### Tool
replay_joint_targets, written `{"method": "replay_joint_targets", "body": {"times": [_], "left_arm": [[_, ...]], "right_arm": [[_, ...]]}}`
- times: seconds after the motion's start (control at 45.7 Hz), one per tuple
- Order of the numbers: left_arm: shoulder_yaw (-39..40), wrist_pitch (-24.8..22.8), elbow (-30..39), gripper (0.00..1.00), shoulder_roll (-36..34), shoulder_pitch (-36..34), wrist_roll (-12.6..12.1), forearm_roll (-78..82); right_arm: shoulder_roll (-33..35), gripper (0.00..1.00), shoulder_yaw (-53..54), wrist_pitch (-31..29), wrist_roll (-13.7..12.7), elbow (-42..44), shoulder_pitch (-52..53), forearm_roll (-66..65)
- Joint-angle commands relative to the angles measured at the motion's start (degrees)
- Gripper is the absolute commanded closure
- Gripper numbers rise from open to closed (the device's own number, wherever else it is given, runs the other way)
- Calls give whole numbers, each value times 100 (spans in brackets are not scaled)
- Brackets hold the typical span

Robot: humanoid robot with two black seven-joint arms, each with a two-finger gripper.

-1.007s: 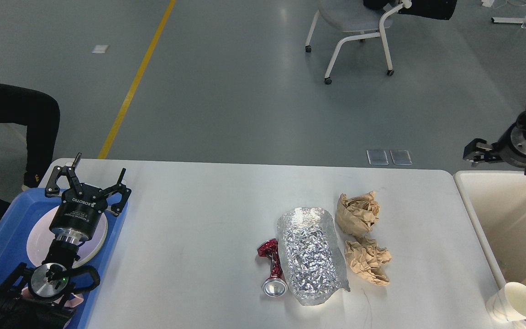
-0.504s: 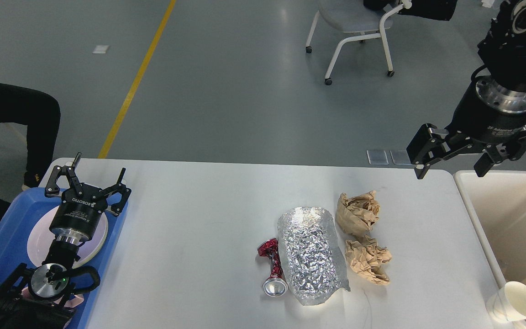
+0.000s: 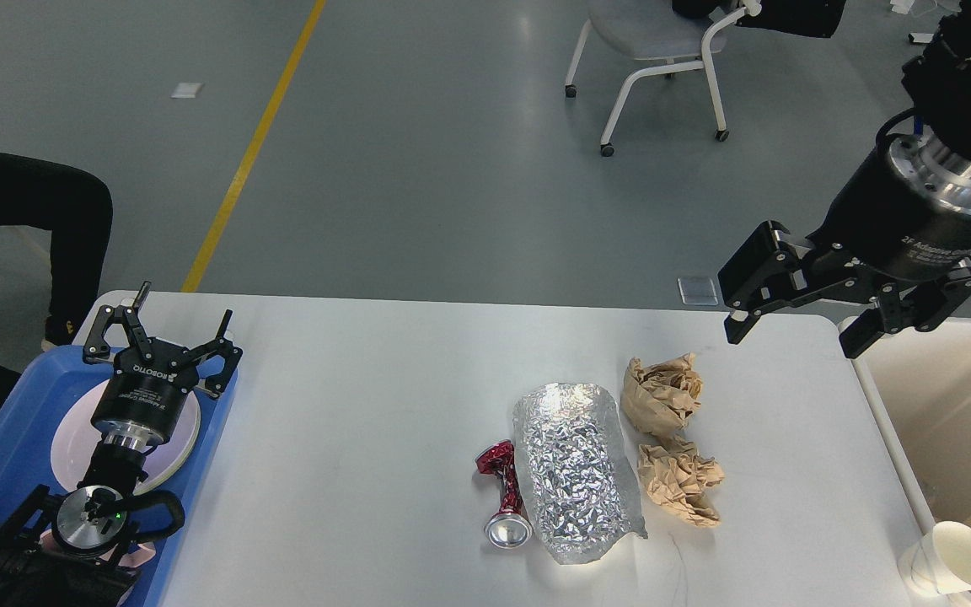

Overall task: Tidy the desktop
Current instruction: 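Lower the right gripper onto the foil-wrapped item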

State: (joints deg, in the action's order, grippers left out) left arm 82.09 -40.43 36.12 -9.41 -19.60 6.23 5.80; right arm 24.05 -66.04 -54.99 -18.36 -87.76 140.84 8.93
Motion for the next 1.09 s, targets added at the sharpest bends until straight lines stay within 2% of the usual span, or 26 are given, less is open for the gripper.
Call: {"method": "replay_joint_targets", "body": {"times": [0.0,0.153,0.328,0.416,0.482,0.526,0.613,0.766,0.832,0.92,1.073], "left_arm": [[0,0,0,4,0,0,-7,0],[0,0,0,4,0,0,-8,0],[0,0,0,4,0,0,-8,0],[0,0,0,4,0,0,-8,0],[0,0,0,4,0,0,-8,0],[0,0,0,4,0,0,1,9],[0,0,0,4,0,0,-8,0],[0,0,0,4,0,0,-8,0],[0,0,0,4,0,0,1,0],[0,0,0,4,0,0,-8,0],[0,0,0,4,0,0,-8,0]], "right_arm": [[-14,0,47,190,-1,5,-407,126],[-23,1,178,823,-45,5,-1084,267],[-6,1,811,1403,-54,189,-2366,267],[-23,7,1084,1877,-63,207,-3052,328],[-32,8,1233,2282,-141,207,-3474,696],[-41,4,1452,2527,-238,172,-3781,1178],[-58,3,1822,2870,-256,198,-4195,1681],[-216,4,2340,4442,-273,207,-4995,2130],[-339,4,2551,4918,-361,259,-5381,2104],[-401,5,2876,5130,-449,452,-5856,2104],[-655,6,3105,5201,-441,1023,-6551,2104]]}}
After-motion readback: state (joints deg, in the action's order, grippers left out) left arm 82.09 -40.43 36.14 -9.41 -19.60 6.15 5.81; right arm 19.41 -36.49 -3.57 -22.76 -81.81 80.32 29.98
